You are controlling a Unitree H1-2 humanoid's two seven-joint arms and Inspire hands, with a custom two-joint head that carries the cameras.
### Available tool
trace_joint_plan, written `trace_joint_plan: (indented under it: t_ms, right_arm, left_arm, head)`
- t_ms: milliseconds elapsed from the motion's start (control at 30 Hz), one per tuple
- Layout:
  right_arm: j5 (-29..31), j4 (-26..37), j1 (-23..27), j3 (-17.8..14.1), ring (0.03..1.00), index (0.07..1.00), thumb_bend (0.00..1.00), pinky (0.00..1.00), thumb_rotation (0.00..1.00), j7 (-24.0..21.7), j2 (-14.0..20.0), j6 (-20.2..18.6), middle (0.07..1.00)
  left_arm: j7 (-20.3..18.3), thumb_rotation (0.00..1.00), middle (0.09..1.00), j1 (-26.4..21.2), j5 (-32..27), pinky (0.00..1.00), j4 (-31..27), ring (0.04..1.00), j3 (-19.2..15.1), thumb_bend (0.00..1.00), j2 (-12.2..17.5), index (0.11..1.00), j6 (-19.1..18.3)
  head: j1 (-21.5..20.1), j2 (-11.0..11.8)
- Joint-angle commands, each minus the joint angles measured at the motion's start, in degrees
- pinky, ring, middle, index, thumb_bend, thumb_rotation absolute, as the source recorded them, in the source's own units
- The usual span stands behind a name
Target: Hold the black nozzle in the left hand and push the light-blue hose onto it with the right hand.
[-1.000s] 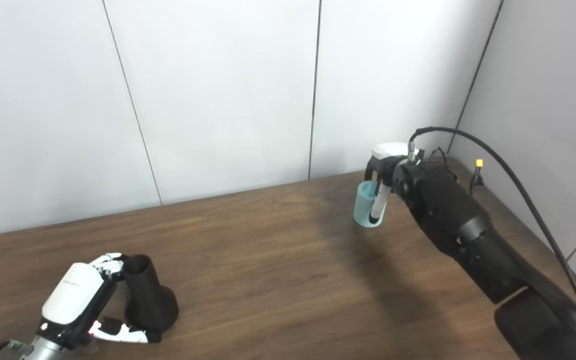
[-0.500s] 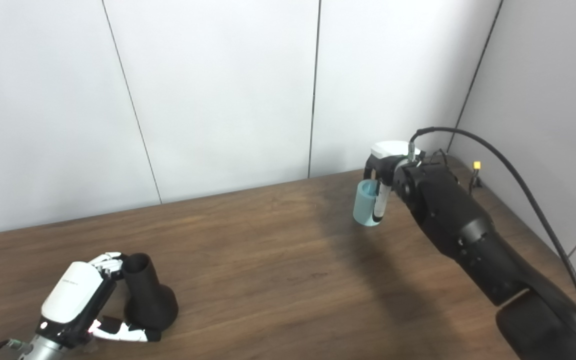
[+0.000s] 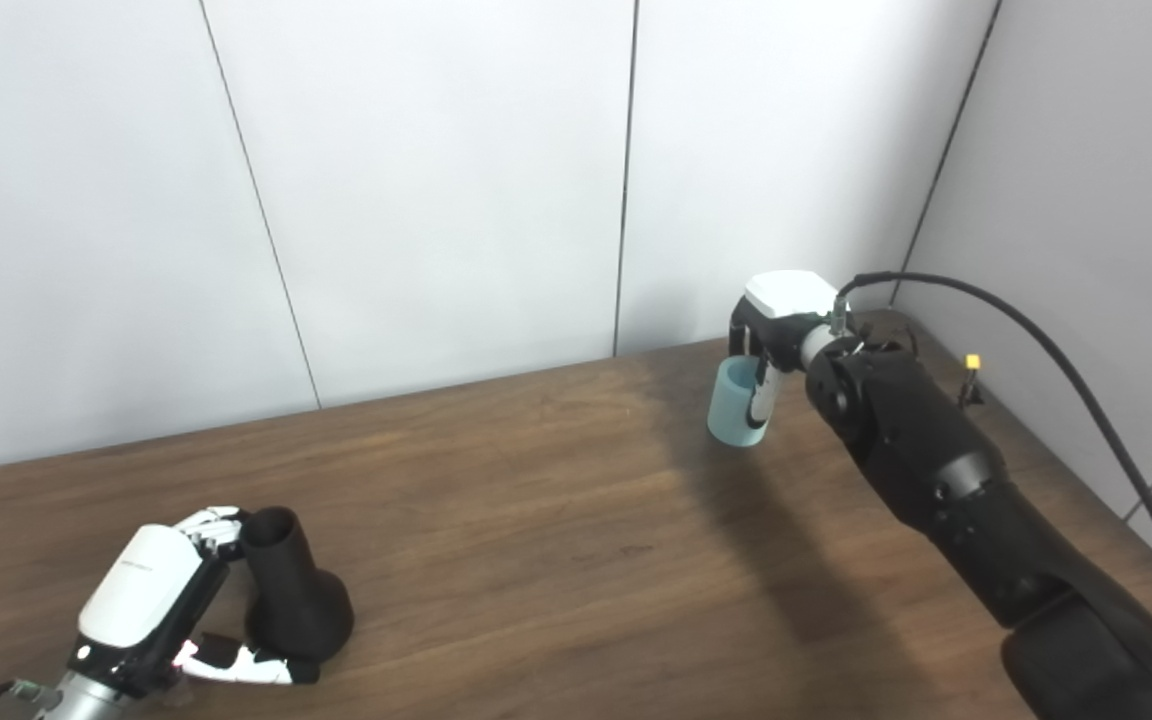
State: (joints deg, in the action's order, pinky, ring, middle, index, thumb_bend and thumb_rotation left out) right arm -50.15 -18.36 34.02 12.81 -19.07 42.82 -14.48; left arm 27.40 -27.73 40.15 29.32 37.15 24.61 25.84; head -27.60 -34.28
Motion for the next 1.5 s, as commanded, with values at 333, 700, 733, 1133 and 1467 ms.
trace_joint_plan:
  t_ms: [333, 700, 733, 1133, 1467]
  right_arm:
    - [2.43, 5.5, 2.46, -2.31, 0.416, 0.491, 0.52, 0.37, 0.0, -0.98, 2.04, -1.85, 0.503]
    - [8.27, 24.47, 5.48, -2.78, 0.384, 0.518, 0.52, 0.33, 0.0, -14.44, 2.15, -2.54, 0.483]
    - [8.38, 26.02, 6.15, -2.54, 0.389, 0.516, 0.52, 0.34, 0.0, -15.57, 1.97, -2.99, 0.487]
    - [12.69, 35.0, 15.78, -0.03, 0.429, 0.483, 0.52, 0.37, 0.0, -24.73, -2.55, -2.11, 0.502]
    - [16.58, 38.13, 20.41, 1.56, 0.433, 0.492, 0.52, 0.34, 0.0, -26.33, -6.91, 0.68, 0.48]
  left_arm:
    - [-0.44, 0.0, 0.43, 9.4, 0.0, 0.74, 4.62, 0.528, 3.13, 0.52, -4.26, 0.518, 1.08]
    - [-0.82, 0.0, 0.447, 9.36, 2.21, 0.73, 5.23, 0.515, 2.48, 0.52, -6.03, 0.512, 1.05]
    - [-0.91, 0.0, 0.448, 9.37, 2.51, 0.73, 5.3, 0.514, 2.37, 0.52, -6.21, 0.512, 1.05]
    - [-3.34, 0.0, 0.429, 9.19, 7.5, 0.73, 6.57, 0.515, 1.3, 0.52, -9.01, 0.52, -1.38]
    - [-2.77, 0.0, 0.432, 8.64, 10.16, 0.72, 8.89, 0.526, 1.36, 0.52, -11.71, 0.521, -2.26]
  head:
    - [0.76, -0.38]
    - [4.81, -0.69]
    - [4.87, -0.68]
    - [8.66, -0.02]
    - [14.49, -0.51]
